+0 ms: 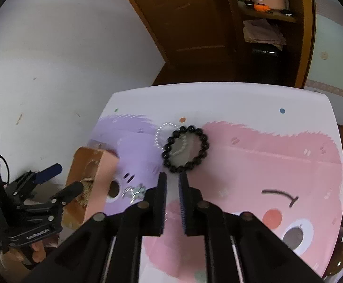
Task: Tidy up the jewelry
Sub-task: 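Move the right tool to the black bead bracelet while the left tool approaches the blue-flower brooch, then close the right tool on the black bead bracelet and lift it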
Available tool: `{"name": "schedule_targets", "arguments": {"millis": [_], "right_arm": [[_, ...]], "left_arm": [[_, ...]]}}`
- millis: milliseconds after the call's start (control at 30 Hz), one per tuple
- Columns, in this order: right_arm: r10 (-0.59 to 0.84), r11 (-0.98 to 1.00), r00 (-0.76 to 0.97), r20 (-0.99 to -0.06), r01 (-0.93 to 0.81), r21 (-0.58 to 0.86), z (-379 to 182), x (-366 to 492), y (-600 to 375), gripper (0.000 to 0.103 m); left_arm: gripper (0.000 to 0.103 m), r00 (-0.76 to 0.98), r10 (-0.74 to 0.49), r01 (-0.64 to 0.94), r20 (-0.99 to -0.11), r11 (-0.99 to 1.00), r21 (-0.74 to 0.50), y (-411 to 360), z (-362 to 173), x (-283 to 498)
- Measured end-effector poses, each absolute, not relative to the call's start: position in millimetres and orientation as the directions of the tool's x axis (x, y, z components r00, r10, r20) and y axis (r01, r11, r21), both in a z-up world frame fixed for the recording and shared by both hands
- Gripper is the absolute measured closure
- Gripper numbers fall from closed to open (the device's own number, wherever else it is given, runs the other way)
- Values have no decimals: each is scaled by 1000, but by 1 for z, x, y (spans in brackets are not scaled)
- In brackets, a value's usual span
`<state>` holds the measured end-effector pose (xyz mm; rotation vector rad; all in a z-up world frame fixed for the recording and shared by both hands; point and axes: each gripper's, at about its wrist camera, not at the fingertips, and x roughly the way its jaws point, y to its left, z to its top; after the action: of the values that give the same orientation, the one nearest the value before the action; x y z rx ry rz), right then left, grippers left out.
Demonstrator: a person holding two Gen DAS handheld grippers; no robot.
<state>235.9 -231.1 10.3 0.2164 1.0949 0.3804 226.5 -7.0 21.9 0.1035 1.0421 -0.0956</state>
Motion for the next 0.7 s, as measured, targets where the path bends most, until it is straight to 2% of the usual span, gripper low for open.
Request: {"name": "schedule_targets", "arguments": {"millis": [67,367,700], "right_arm": [[390,921,400,-829,-177,348,3,250,-232,86],[324,946,326,-888,-112,304,-49,302,-222,85],[200,978,279,-939,-109,176,-90,319,-204,85]], "left_arm": [[29,501,-41,128,-864,991,27,-10,20,240],[30,426,-22,96,-904,995,21,-22,-19,311],[31,369,-30,79,-929,997,-1,-19,-51,335]]}}
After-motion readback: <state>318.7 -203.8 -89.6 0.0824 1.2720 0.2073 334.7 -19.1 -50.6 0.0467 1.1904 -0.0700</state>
